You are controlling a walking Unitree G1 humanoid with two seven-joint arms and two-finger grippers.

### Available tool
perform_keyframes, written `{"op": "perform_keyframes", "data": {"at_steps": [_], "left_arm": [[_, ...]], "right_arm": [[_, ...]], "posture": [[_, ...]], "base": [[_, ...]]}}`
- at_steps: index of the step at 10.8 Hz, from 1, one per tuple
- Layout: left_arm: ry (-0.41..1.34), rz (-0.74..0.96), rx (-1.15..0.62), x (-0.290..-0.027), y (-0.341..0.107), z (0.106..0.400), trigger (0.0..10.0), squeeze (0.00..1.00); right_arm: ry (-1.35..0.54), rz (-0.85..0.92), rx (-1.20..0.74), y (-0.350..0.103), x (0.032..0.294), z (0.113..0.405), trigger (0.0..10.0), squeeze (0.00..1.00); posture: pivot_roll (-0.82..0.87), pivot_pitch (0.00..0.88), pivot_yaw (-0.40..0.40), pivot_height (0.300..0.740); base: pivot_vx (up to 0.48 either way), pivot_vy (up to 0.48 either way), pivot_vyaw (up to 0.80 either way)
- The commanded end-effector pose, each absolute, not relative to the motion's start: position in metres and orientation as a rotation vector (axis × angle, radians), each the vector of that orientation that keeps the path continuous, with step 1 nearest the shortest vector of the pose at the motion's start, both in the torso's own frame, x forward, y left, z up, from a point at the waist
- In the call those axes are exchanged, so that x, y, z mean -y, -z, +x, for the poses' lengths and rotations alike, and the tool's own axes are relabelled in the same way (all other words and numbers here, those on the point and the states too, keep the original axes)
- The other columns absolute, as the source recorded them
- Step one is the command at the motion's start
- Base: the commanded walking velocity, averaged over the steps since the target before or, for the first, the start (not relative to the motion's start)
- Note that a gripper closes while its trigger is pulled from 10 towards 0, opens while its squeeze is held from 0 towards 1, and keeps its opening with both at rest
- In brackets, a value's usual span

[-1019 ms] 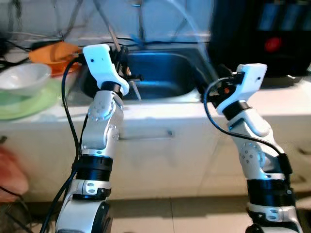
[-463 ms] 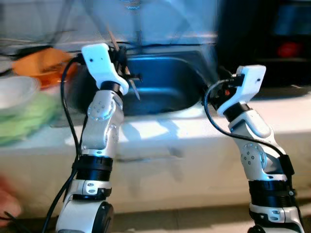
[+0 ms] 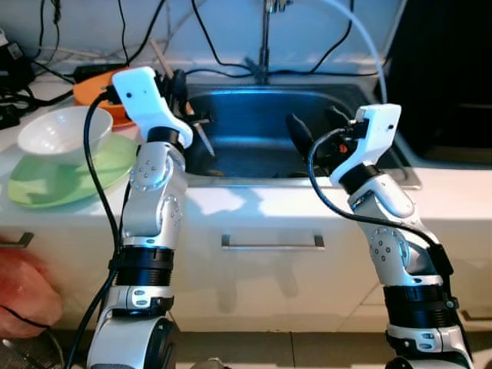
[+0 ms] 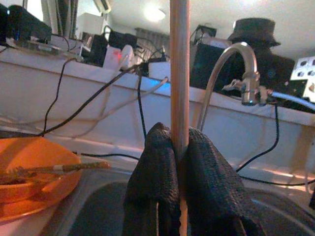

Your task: Kitchen organization

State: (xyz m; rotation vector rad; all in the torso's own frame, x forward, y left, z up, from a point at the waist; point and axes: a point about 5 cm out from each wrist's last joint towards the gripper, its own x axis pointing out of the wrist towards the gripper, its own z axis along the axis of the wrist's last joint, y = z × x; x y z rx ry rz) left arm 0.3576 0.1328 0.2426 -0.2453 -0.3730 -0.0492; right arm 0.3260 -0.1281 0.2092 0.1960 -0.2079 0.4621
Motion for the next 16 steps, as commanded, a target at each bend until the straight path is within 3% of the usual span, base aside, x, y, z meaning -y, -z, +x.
{"op": "perform_keyframes", "data": {"at_steps": [1, 4, 7, 16], "left_arm": [[0.047, -0.245, 0.382, -0.1313, -0.2479, 0.3594, 0.0, 0.0], [0.061, -0.251, 0.384, -0.1263, -0.2491, 0.3598, 0.0, 0.0], [0.05, -0.243, 0.379, -0.1281, -0.2477, 0.36, 0.0, 0.0], [0.045, -0.24, 0.379, -0.1341, -0.2512, 0.3629, 0.0, 0.0]], "right_arm": [[-0.466, 0.201, 0.213, -0.2113, 0.1295, 0.3241, 10.0, 0.78], [-0.457, 0.197, 0.217, -0.2119, 0.1301, 0.3248, 10.0, 0.79], [-0.449, 0.189, 0.219, -0.2121, 0.1313, 0.3251, 10.0, 0.79], [-0.412, 0.204, 0.257, -0.2201, 0.1354, 0.3256, 10.0, 0.79]], "posture": [[0.01, 0.023, 0.042, 0.74], [0.0, 0.023, 0.045, 0.74], [0.0, 0.026, 0.045, 0.74], [0.0, 0.027, 0.046, 0.74]], "base": [[0.0, 0.0, 0.0], [0.0, 0.0, 0.0], [0.0, 0.0, 0.71], [0.063, 0.0, 0.0]]}}
